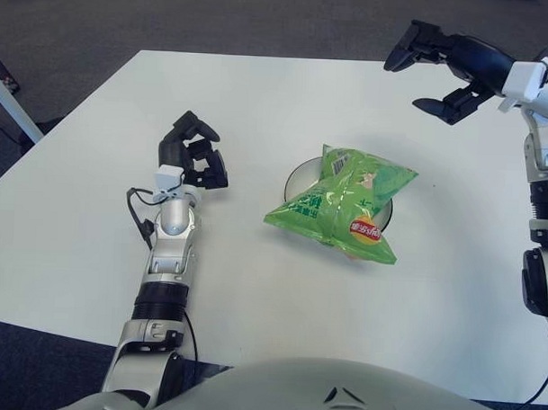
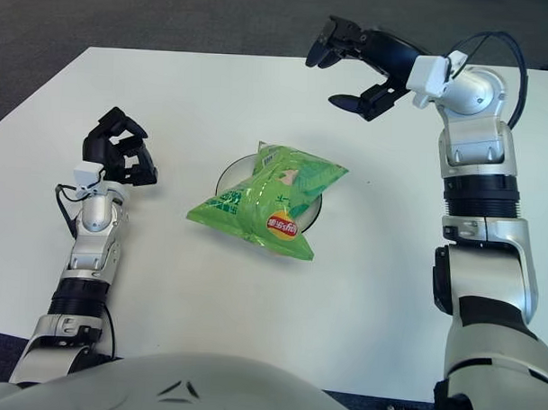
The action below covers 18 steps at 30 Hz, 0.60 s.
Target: Put the snack into the plate.
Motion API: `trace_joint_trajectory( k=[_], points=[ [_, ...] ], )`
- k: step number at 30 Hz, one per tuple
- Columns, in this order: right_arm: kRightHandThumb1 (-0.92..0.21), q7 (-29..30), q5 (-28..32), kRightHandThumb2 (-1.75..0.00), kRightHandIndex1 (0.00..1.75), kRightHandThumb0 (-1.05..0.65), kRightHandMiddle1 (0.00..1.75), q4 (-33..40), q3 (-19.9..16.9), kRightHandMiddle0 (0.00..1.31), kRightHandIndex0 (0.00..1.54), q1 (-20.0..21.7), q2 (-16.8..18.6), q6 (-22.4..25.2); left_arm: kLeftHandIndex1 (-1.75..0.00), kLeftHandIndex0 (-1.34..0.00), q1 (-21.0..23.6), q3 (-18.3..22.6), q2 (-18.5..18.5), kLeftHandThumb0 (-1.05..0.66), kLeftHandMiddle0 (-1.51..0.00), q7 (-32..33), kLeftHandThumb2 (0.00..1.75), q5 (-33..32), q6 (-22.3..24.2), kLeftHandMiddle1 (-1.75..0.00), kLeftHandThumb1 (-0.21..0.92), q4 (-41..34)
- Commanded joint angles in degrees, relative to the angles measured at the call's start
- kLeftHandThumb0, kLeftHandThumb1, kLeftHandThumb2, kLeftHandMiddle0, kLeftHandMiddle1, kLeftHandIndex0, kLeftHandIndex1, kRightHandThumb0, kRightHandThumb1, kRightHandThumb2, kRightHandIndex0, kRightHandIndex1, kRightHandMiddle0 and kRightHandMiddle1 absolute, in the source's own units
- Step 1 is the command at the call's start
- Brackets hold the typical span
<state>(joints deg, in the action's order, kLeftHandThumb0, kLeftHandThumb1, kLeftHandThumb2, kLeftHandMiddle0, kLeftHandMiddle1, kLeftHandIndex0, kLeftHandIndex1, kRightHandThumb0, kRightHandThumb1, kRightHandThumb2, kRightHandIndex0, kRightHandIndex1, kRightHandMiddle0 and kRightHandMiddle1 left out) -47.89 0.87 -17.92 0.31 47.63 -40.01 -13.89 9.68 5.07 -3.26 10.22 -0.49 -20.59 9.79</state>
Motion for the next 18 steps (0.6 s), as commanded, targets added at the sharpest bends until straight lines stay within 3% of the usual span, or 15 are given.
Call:
trace_joint_trajectory(
  k=[1,8,12,18],
  points=[
    [-0.57,-6.2,7.12,-1.02,0.98,-0.57,1.25,-0.56,-1.7,0.0,0.04,2.35,-0.78,7.32,-1.75,-0.82,-8.97,-0.46,3.34,-0.59,-1.32,-0.84,1.63,-0.84,0.72,-1.75,0.06,7.86],
    [-0.62,-9.41,11.31,-0.97,0.95,-0.6,1.14,-2.3,-3.08,0.0,0.04,2.91,0.09,11.38,-1.75,-0.82,-8.76,-0.22,3.29,-0.58,-1.34,-1.1,1.62,-0.9,0.51,-1.75,0.07,8.17],
    [-0.63,-9.39,12.78,-0.95,0.95,-0.6,1.14,-2.8,-4.23,0.0,0.06,2.45,0.71,11.22,-1.75,-0.82,-8.73,-0.22,3.35,-0.58,-1.34,-1.15,1.61,-0.92,0.45,-1.75,0.07,8.21],
    [-0.65,-7.88,14.58,-0.95,0.99,-0.54,1.16,-2.84,-5.87,0.0,0.08,0.72,1.37,14.89,-1.75,-0.81,-8.83,-0.14,3.48,-0.58,-1.34,-1.3,1.61,-1.14,0.57,-1.75,0.08,8.0]
  ],
)
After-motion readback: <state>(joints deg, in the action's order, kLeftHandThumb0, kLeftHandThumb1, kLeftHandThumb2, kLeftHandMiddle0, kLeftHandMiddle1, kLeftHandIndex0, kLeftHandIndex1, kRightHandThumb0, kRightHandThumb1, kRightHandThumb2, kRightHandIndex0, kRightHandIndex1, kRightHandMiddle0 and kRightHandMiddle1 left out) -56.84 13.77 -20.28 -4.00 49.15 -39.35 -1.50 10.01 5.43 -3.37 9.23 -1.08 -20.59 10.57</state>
